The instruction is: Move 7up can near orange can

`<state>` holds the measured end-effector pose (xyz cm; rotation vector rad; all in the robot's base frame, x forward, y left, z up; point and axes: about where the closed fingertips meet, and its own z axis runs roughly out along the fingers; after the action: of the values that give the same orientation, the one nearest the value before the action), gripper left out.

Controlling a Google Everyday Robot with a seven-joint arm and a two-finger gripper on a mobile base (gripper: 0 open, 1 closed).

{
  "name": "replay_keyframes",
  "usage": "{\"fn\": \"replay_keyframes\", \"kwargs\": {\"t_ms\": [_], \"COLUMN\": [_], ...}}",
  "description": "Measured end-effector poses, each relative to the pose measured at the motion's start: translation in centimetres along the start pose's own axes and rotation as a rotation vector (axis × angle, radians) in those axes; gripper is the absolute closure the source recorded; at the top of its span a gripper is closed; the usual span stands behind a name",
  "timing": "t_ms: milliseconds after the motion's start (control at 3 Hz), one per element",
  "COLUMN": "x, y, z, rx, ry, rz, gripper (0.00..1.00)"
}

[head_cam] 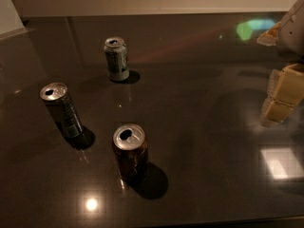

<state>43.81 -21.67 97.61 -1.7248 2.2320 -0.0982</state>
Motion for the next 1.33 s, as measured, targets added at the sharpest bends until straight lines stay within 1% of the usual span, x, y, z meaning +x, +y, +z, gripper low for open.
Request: {"fn": "replay_keyframes", "kwargs": {"t_ms": [333,667,1000,1333], "x": [0.0,-1.6,-5.5,-10.9], "y": [0.0,-0.4,-1.5,-2.8], "z": [0.0,0.2,1.1,2.8], "rx": [0.000,-0.004,-0.016,-0.044], "ry": [0.000,-0.037,-0.123,-0.244], "rz": [0.000,-0.006,-0.040,-0.079], "gripper": [0.00,0.00,0.00,0.00]}}
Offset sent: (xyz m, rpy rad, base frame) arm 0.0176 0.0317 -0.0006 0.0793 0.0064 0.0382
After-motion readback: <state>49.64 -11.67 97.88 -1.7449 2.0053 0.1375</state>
